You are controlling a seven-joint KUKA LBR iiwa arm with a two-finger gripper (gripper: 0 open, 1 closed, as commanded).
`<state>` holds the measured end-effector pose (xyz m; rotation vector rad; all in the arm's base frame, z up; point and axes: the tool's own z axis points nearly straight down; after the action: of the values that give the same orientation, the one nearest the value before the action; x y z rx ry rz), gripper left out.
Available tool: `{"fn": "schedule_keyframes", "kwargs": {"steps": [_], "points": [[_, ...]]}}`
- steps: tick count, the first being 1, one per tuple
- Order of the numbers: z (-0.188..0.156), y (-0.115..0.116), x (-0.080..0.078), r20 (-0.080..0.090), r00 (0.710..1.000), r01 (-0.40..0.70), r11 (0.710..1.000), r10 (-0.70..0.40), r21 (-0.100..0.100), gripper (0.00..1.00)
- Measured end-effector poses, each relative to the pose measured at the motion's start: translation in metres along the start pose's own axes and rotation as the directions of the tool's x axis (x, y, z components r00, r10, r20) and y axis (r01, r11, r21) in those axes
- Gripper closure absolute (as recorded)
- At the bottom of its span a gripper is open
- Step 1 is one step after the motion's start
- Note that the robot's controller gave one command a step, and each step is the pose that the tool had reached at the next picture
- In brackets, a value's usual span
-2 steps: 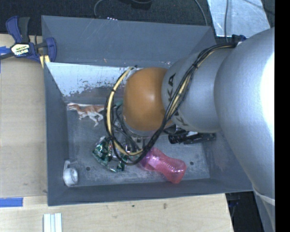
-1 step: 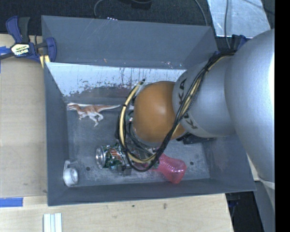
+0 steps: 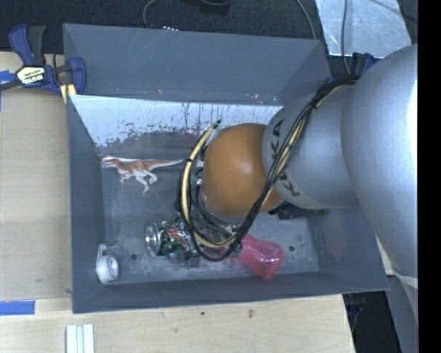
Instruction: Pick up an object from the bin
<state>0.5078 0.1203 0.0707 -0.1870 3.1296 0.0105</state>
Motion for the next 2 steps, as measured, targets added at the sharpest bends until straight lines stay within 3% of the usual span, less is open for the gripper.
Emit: {"fn": "schedule_keyframes", "kwargs": {"steps": [2], "points": [[-0.05, -0.001, 0.002, 0.007, 1.0, 0.017, 1.0, -0.017, 0.0, 1.0]]}}
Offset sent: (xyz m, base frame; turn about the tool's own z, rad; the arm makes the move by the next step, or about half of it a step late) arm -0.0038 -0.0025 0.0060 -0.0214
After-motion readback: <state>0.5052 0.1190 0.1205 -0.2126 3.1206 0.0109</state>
